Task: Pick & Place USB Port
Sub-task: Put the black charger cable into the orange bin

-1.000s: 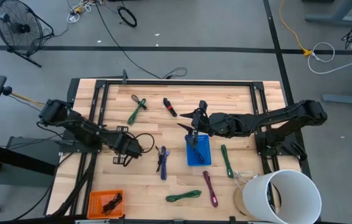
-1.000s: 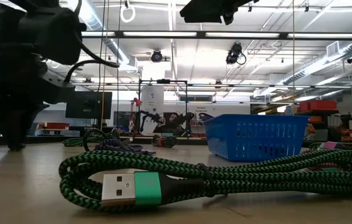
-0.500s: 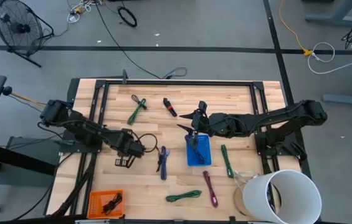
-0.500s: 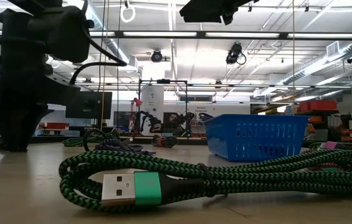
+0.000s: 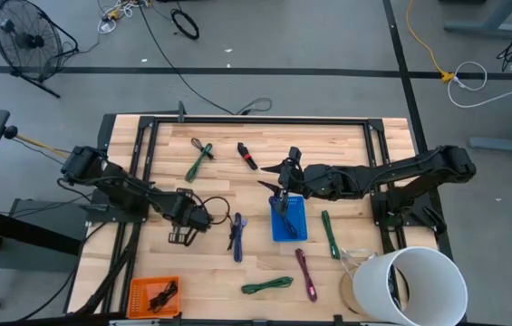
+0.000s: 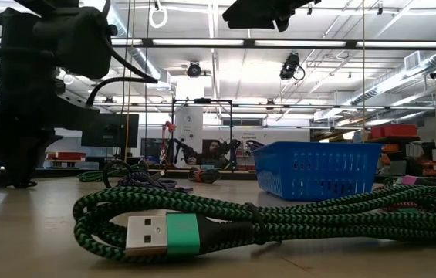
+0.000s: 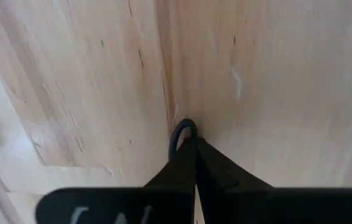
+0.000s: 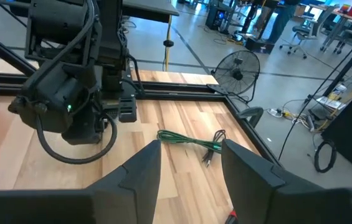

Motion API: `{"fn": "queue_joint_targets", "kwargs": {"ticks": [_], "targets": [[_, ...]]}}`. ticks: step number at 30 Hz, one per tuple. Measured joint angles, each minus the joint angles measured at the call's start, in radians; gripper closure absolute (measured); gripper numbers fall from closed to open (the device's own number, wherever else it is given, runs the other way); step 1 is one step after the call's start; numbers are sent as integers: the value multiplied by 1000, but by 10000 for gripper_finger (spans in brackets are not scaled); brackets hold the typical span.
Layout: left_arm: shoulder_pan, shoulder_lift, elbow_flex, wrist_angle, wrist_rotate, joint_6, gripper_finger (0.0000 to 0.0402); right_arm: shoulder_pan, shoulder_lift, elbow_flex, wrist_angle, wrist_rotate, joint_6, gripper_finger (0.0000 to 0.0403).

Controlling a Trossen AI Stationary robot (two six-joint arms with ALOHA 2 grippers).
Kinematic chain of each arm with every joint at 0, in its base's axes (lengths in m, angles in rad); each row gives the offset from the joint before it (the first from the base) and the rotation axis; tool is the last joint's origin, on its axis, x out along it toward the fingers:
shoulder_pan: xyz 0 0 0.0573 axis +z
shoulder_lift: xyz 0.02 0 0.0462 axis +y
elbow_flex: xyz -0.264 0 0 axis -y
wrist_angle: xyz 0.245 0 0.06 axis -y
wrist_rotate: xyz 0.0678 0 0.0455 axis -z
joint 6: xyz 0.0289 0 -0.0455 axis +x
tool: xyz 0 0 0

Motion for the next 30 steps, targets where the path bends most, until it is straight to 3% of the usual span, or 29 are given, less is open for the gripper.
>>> {"fn": "queue_joint_targets", "kwargs": {"ticks": [4,10,14,22,30], "targets": [[-25,-2,95,-18,-40,5,400,0,0,0,0,0,0,234],[-82,-2,298,-186,-120,-6,400,0,0,0,0,0,0,234],[-140,-3,432,-281,-128,-93,401,0,0,0,-3,0,0,234],[-333,-4,595,-412,-19,-490,401,0,0,0,-10,2,-4,234],[-536,-4,614,-357,111,-862,401,-7,0,0,-5,2,-22,234]]}}
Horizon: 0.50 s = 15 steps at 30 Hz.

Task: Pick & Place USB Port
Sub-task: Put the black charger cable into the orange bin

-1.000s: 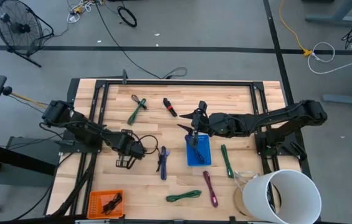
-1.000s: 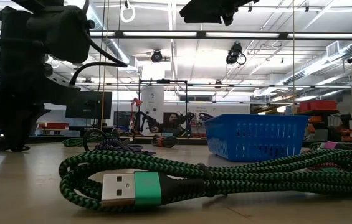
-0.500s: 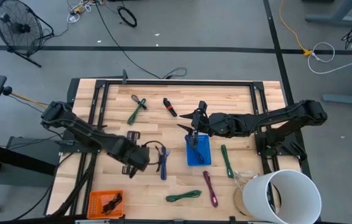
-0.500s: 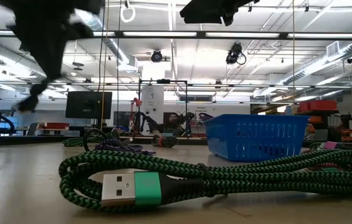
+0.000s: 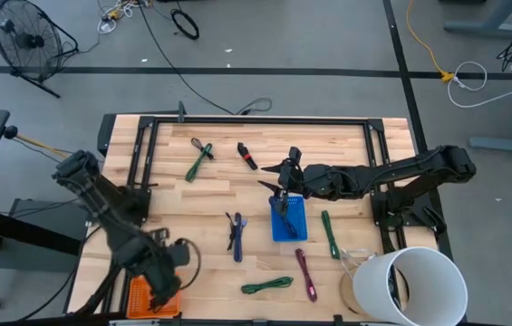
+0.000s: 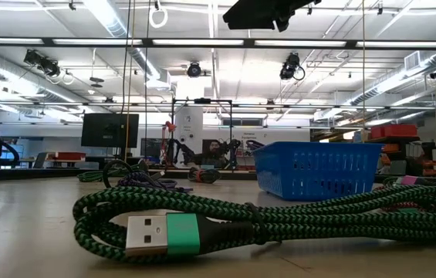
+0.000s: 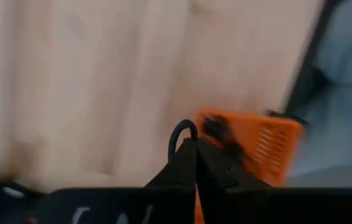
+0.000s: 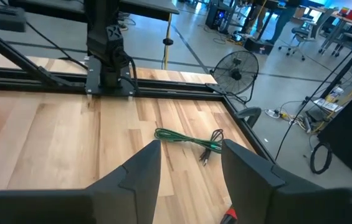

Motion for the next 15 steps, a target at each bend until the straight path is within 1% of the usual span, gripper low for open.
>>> {"fn": "queue_joint_targets", "kwargs": {"ticks": [4,10,15], "targets": [[-55,0,0,69,7,-110,401,-14,0,0,4,0,0,234],[-83,0,0,203,70,-160,402,-33,0,0,5,-1,8,234],[-97,30,0,219,75,-188,402,-33,0,0,5,-3,9,234]]}}
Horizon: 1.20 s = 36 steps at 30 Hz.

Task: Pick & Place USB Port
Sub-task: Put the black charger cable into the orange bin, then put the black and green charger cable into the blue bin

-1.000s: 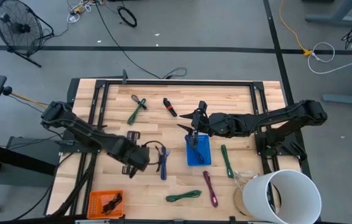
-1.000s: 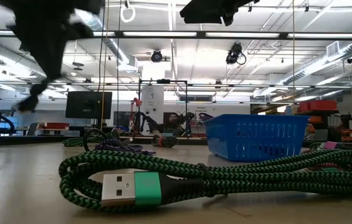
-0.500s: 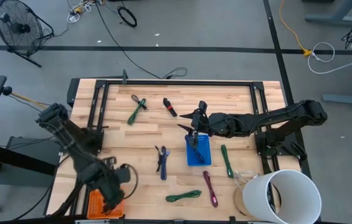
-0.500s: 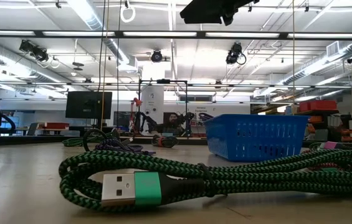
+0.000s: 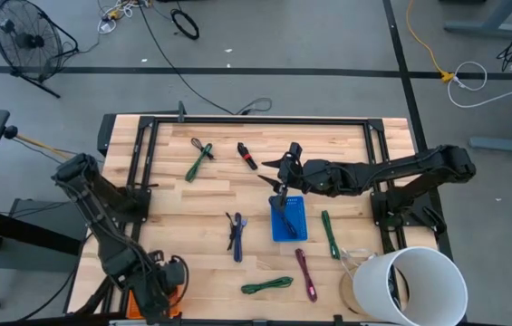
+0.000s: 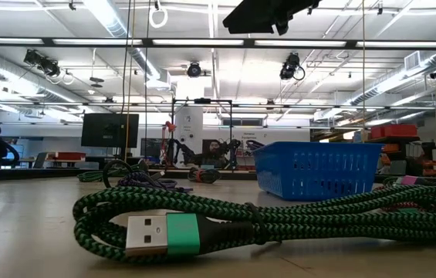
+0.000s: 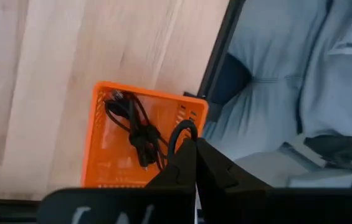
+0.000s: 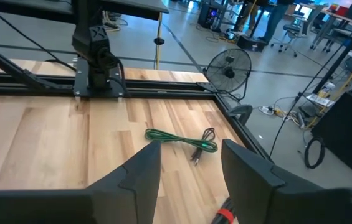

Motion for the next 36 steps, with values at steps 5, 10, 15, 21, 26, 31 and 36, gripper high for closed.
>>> {"fn": "queue_joint_targets", "kwargs": {"ticks": [5,10,15,21,26,31,36], "targets": [[-5,91,-1,4,122,23,402,0,0,0,-2,0,3,234],[5,166,-1,8,212,85,402,0,0,0,-3,0,3,234],[16,178,-1,6,183,141,401,0,0,0,-3,0,3,234],[21,178,-1,-10,163,141,389,0,0,0,-6,0,3,234],[19,178,-1,-10,167,134,373,0,0,0,-7,0,3,234],[19,178,-1,-13,159,135,358,0,0,0,-7,0,3,234],[27,178,-1,-101,159,217,350,0,0,0,-7,0,3,234]]}}
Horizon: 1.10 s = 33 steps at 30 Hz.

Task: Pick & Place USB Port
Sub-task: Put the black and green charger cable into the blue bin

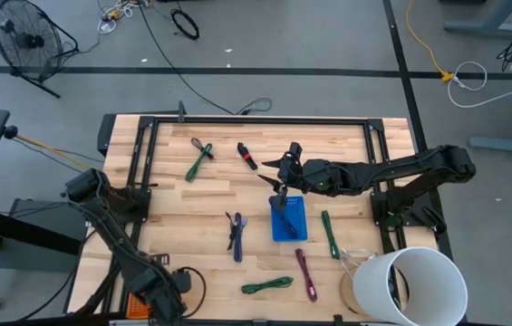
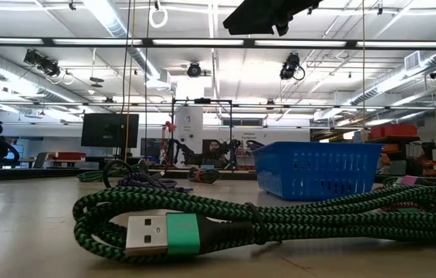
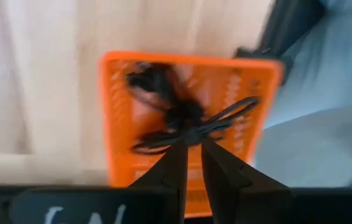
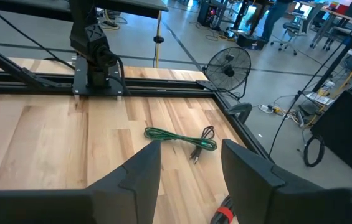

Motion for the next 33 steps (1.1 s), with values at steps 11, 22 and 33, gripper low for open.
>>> {"fn": "queue_joint_targets", "kwargs": {"ticks": [11,22,33], "targets": [[38,-158,1,-423,-790,44,368,0,0,0,0,0,0,234],[374,-370,-146,-383,-1040,234,369,0,0,0,-2,0,0,234],[852,-671,-515,250,-804,752,369,0,0,0,-3,0,-7,234]]}}
